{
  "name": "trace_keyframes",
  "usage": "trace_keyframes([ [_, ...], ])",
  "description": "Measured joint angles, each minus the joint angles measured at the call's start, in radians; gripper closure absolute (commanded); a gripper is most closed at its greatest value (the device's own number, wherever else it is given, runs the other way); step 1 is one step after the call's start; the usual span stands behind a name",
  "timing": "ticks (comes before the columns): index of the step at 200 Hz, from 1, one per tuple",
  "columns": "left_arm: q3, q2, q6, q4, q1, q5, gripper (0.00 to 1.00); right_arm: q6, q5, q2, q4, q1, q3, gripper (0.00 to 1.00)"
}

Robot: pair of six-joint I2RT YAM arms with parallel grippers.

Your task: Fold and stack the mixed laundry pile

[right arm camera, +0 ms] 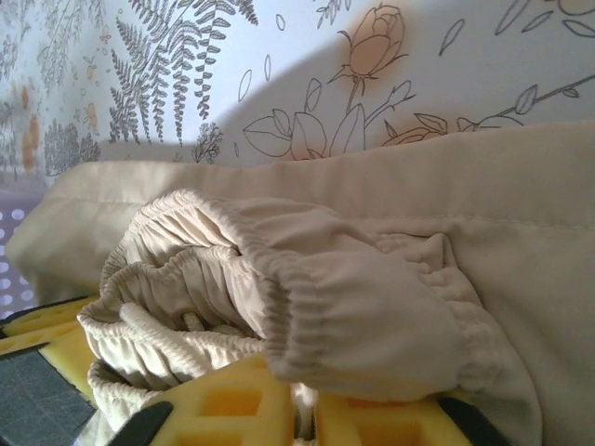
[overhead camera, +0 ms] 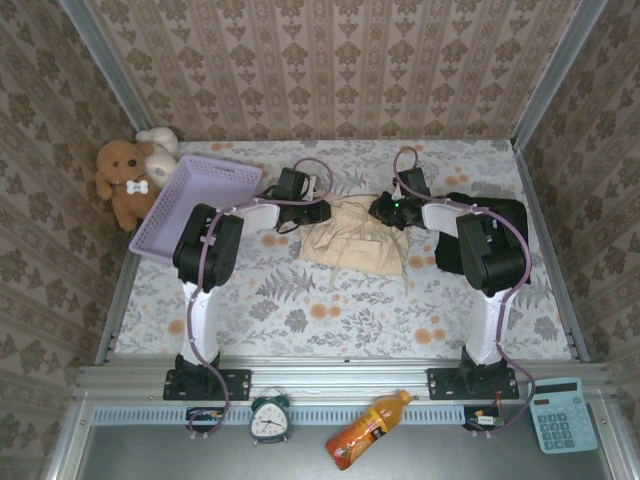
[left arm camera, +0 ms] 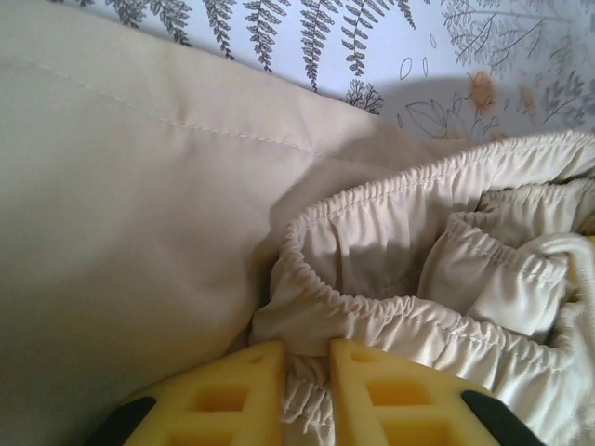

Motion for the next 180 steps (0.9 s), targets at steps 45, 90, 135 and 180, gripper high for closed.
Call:
trace_keyframes([
  [45, -0.024, -0.171, -0.007, -0.096, 0.026, 0.012, 0.47, -0.116, 0.030, -0.161, -0.145, -0.011, 0.000, 0.14],
  [90, -0.061, -0.366, 0.070, -0.134, 0.073, -0.010, 0.34, -0.294, 0.104, -0.290, -0.311, -0.052, -0.010, 0.03],
  [135, -0.140, -0.285, 0.190, -0.182, 0.078, -0.025, 0.31, -0.393, 0.138, -0.294, -0.377, -0.061, -0.102, 0.00],
  [180, -0.154, -0.185, 0.230, -0.188, 0.053, -0.006, 0.33, -0.402, 0.111, -0.248, -0.356, -0.034, -0.140, 0.07],
])
